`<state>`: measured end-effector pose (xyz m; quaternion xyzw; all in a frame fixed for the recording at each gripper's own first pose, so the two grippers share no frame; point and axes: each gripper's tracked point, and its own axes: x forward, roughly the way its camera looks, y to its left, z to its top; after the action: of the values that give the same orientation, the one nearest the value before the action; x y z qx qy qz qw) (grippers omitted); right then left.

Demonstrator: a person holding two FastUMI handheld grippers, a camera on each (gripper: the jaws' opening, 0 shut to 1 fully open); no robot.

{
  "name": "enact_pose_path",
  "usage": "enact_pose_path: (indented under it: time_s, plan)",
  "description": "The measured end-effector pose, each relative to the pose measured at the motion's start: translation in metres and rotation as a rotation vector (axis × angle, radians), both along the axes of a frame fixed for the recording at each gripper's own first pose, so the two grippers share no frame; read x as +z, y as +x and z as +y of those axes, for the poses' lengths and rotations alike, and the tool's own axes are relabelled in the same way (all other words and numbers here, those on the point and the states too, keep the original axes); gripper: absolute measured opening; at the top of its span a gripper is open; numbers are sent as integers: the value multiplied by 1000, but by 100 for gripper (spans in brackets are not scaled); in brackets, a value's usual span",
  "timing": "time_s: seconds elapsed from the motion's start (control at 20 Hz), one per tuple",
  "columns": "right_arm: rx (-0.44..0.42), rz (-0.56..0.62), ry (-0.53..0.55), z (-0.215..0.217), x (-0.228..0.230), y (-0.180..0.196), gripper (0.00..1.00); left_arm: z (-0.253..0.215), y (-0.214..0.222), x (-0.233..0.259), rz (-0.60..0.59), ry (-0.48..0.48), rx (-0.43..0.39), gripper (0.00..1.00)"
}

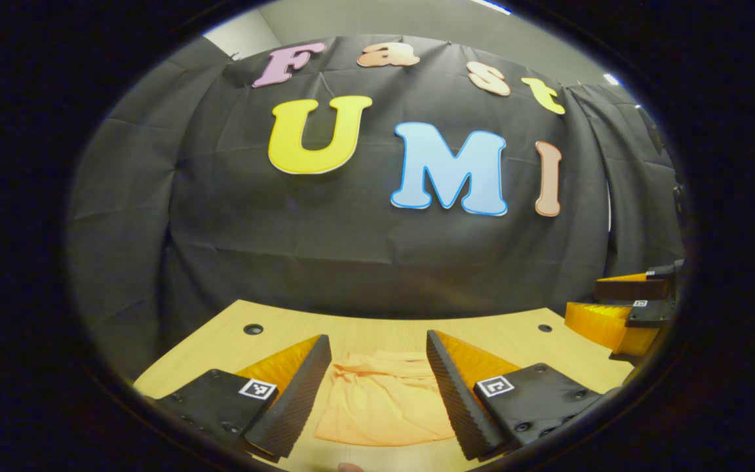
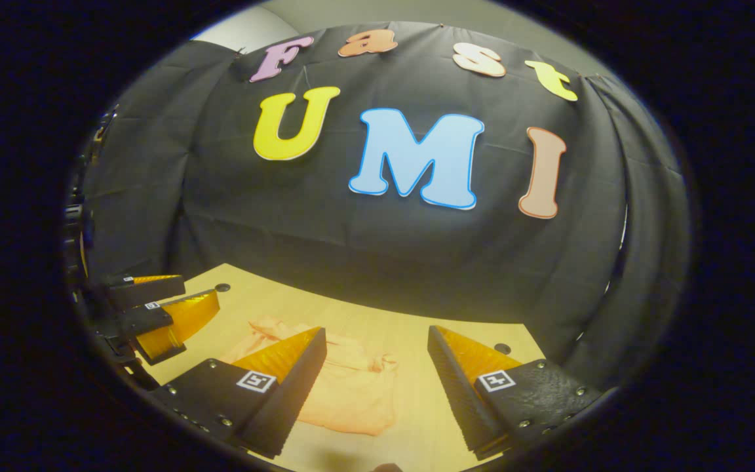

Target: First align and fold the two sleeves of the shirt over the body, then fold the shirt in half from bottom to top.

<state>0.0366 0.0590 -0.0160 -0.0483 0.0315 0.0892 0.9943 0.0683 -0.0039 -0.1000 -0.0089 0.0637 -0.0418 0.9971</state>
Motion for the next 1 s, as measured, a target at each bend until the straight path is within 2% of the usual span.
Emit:
enact_pose_path:
  time_s: [0.25, 0.5, 1.0]
  plan:
    - [35, -47, 20, -9, 12, -39, 96, -15, -42, 23, -51, 7, 8, 94]
    - [28, -98, 38, -15, 27, -64, 96, -21, -69, 38, -84, 35, -6, 94]
    - [-37, -131, 82, -20, 44, -84, 96, -13, -82, 53, -98, 71, -36, 95]
